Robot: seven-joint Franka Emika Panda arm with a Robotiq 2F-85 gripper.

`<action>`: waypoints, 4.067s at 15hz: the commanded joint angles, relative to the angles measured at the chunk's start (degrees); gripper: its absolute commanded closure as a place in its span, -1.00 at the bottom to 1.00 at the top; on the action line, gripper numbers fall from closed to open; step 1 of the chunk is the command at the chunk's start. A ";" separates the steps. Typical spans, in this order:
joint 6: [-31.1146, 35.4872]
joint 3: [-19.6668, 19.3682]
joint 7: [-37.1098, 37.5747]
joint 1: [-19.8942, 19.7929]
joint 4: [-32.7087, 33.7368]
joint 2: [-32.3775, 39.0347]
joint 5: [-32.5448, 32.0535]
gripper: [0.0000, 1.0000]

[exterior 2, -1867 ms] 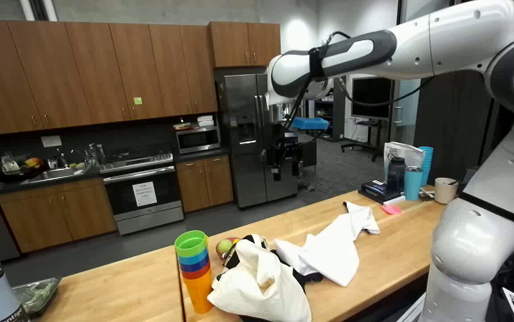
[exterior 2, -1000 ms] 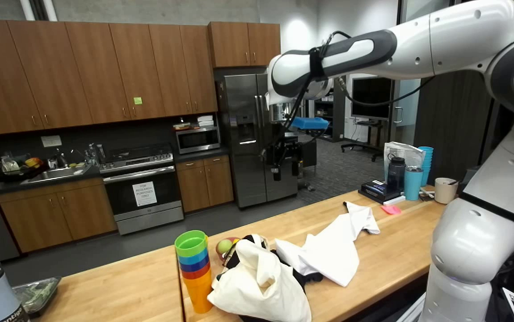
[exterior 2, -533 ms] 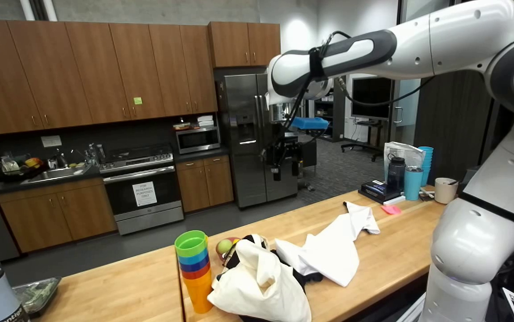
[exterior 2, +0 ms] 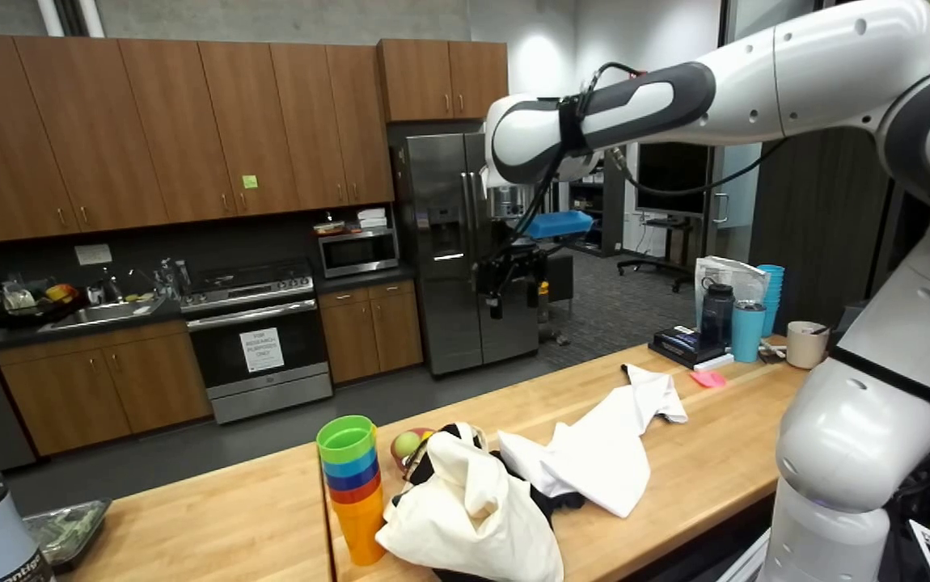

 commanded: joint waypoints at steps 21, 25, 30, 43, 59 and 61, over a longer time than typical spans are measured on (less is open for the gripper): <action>13.70 -6.20 30.02 -12.74 17.03 27.26 -25.39 -1.00; 3.72 -7.03 35.13 -8.38 29.58 37.35 -20.23 -1.00; -17.30 -6.19 36.98 -1.24 44.22 45.13 -14.64 -1.00; -22.41 -6.57 37.41 1.48 45.91 44.32 -17.20 -1.00; -3.67 -6.65 37.75 -3.45 -3.57 12.78 -34.23 -1.00; 0.77 -6.94 38.40 -4.88 -10.42 9.21 -36.08 -1.00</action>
